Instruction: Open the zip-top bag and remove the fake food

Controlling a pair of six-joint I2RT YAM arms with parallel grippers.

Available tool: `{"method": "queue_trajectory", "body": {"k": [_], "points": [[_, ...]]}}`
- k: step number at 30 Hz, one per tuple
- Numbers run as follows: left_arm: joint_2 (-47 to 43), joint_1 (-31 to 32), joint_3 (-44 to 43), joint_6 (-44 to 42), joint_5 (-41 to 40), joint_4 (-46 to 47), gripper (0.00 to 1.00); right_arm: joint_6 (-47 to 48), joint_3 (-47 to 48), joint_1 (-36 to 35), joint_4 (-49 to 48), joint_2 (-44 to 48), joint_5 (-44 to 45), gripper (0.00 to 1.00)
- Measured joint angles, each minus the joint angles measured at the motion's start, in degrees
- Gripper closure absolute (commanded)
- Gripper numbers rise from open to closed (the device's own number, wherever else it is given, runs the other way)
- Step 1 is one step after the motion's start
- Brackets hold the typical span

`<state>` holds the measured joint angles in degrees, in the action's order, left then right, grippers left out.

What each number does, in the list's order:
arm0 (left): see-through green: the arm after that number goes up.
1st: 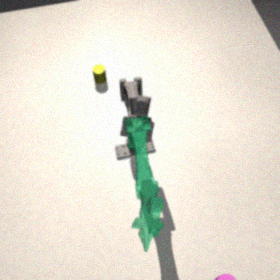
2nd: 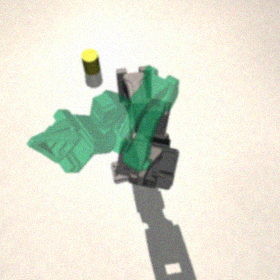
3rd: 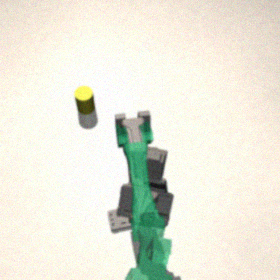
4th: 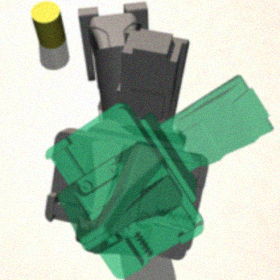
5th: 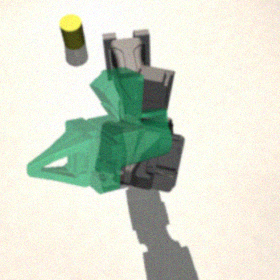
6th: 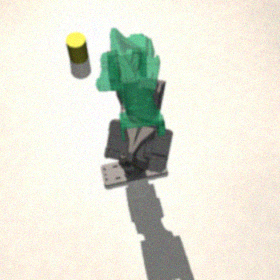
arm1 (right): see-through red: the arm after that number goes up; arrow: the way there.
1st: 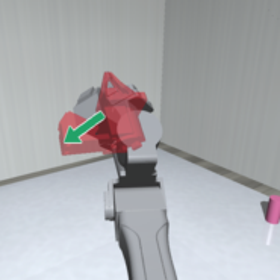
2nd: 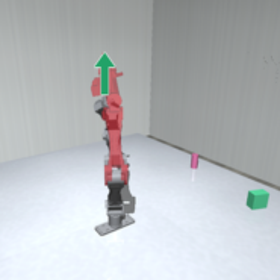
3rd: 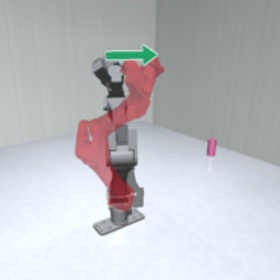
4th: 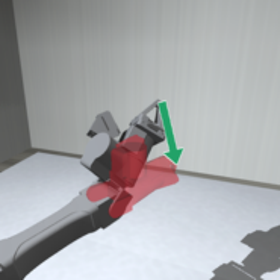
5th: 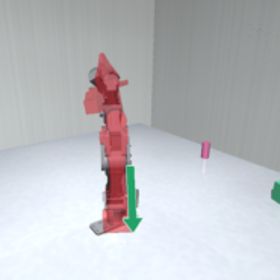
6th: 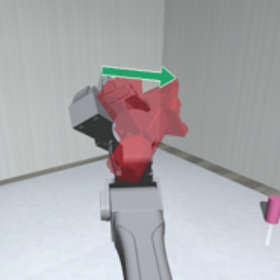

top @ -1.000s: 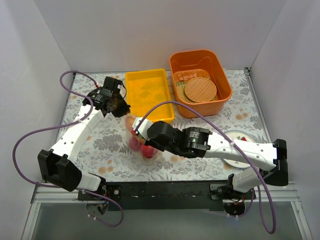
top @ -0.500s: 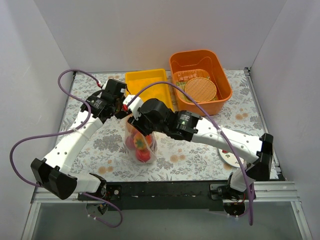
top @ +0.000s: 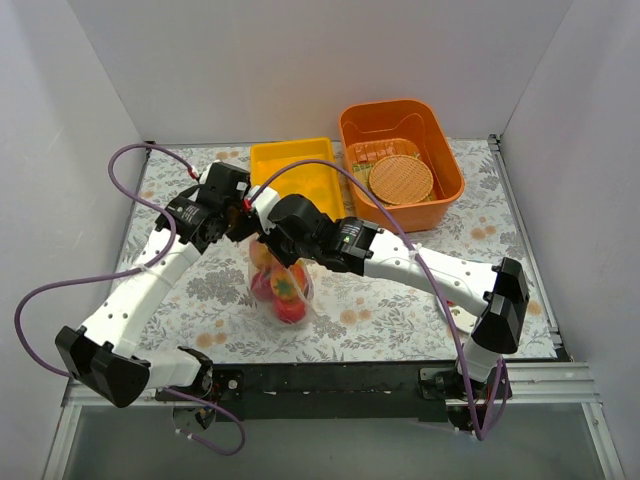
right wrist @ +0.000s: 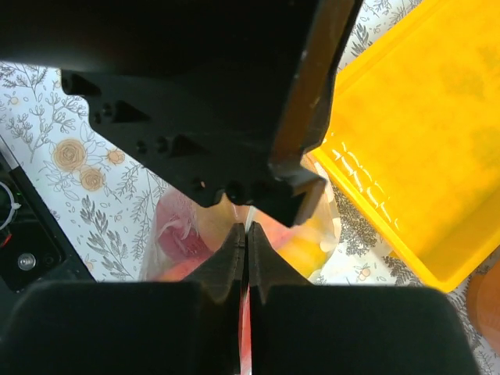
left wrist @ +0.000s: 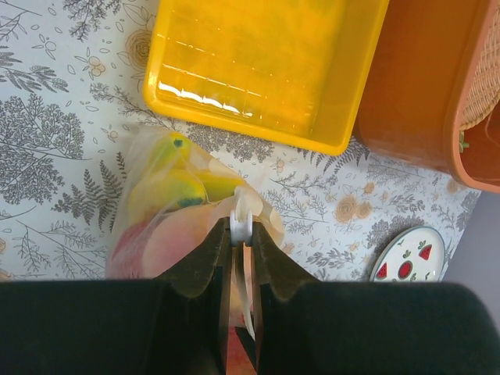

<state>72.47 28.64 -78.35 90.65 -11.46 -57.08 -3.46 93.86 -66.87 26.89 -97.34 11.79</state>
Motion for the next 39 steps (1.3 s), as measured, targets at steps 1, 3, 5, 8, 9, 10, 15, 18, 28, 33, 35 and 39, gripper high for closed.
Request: {"method": "queue_trajectory", "body": {"k": [1,3,5,8,9,10,15,18,28,33,35,39], "points": [[-0.2,0.0,0.0,-0.1,-0.1,-0.1,0.80,-0.3,0.0,0.0,0.0,0.0,0.0,0.99],[-0.4,0.0,0.0,-0.5,-0.6,-0.3,0.60,-0.4,-0.1,0.0,-0.1,0.1,-0.1,0.99],[-0.7,0.0,0.0,-1.7,-1.0,0.0,0.47,-0.3,-1.1,0.0,-0.1,0.7,-0.5,0.99],[-1.8,0.0,0.0,-4.2,-1.4,2.1,0.30,0.5,-3.3,0.0,0.0,2.7,-1.8,0.99],[-2.5,0.0,0.0,-5.1,-1.5,3.2,0.29,0.9,-4.3,0.0,-0.1,3.8,-2.6,0.99],[-3.3,-0.1,0.0,-6.2,-1.4,4.6,0.30,1.2,-5.3,0.1,0.0,4.9,-3.6,0.99],[-7.5,-3.2,1.2,-10.5,4.2,13.4,0.51,4.5,-8.9,0.2,0.9,9.7,-7.9,0.99],[-7.2,-6.3,1.5,-11.1,9.1,15.8,0.58,6.2,-10.5,0.2,1.4,11.6,-9.0,0.99],[-6.3,-10.0,10.8,-0.3,20.2,10.8,0.66,10.0,-17.1,1.6,0.7,18.3,-11.5,0.99],[-8.5,-11.1,13.6,8.7,25.0,9.5,0.64,10.8,-18.6,1.6,-0.2,19.2,-11.8,0.99],[-9.9,-11.2,14.8,12.1,26.9,9.6,0.64,10.8,-18.8,1.6,-0.2,19.4,-11.5,0.99],[-12.7,-11.3,18.0,18.2,30.6,9.5,0.64,10.8,-18.8,1.4,-0.3,19.5,-10.0,0.99]]}}
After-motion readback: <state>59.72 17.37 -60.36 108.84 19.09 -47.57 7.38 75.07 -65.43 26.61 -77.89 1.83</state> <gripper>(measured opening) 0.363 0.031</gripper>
